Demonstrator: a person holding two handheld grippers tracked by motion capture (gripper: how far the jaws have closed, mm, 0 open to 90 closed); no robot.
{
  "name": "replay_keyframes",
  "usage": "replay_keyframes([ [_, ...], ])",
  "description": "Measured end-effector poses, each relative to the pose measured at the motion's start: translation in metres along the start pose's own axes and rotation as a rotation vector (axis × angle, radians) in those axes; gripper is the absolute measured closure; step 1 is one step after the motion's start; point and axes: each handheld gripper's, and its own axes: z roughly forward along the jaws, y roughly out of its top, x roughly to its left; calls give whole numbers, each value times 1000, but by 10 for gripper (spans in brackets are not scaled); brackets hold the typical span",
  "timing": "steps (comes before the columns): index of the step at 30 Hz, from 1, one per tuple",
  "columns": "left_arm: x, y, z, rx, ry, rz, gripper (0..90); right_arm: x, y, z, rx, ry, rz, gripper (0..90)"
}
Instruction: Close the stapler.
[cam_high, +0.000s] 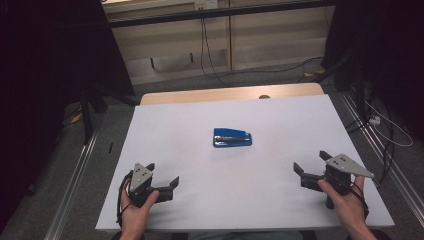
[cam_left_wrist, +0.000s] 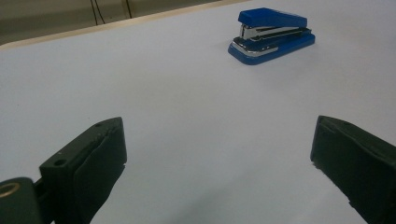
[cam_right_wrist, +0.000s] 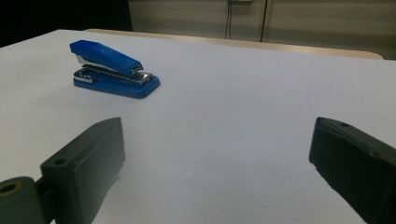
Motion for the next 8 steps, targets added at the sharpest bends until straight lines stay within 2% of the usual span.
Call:
replay_keyframes([
  [8,-1,1,4,6,-16,13,37,0,1,4,-4,-2,6,28],
])
